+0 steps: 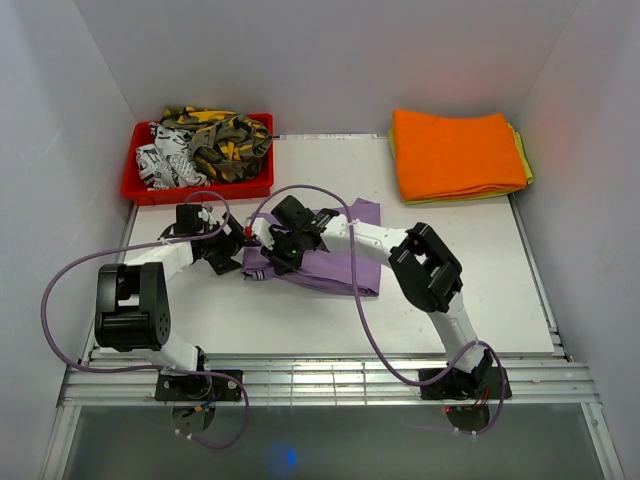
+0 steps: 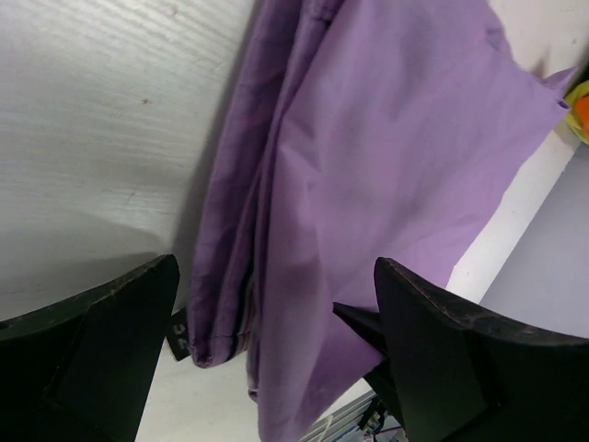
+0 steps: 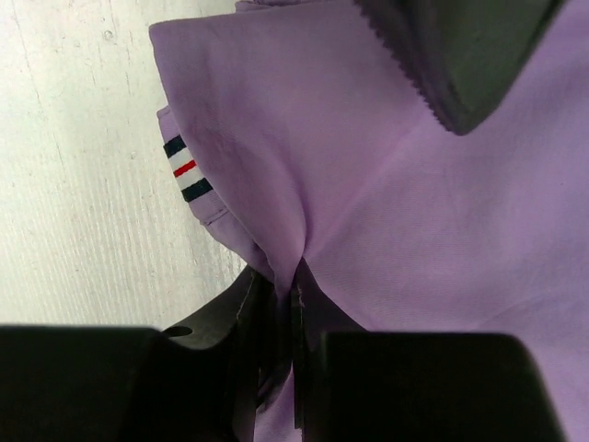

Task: Fold and stack the trousers
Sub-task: Fold the trousers

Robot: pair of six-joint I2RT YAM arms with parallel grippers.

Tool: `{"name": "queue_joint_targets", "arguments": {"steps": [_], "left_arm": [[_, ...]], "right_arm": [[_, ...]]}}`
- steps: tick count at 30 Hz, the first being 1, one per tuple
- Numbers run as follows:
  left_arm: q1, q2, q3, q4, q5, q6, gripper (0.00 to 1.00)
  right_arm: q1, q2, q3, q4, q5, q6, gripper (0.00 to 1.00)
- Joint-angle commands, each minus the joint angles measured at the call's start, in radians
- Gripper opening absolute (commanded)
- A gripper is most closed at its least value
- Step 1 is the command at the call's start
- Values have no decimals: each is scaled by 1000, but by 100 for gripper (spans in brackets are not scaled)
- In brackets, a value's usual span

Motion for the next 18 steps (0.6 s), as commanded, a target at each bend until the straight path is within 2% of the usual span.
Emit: {"name": "queue_joint_targets", "arguments": {"steps": [1,5,10,12,13,17,18], "left_arm": [[-5,0,-6,-34,-52,-25,98],[-6,-20,-61,-51,-32,-43,98],[-12,-50,-138,70,67,-156,98],[-12,-55,-164,126,97,-190,96],[-49,-56,-170,139,100,-227,94],[-71,-41,-176,180,65,-281,90],[-72,-32,-173,189,57,-284,86]], "right_arm": [[-14,-22,45,-13,-25,21,8],[-31,-19,48,-11,-20,22,8],[-36,-8,63,-11,-26,30,8],[-36,1,70,-10,-28,39,8],[-36,4,74,-10,-29,44,8],[-36,16,90,-10,-46,51,8],[-36,13,90,-10,-48,58,8]]}}
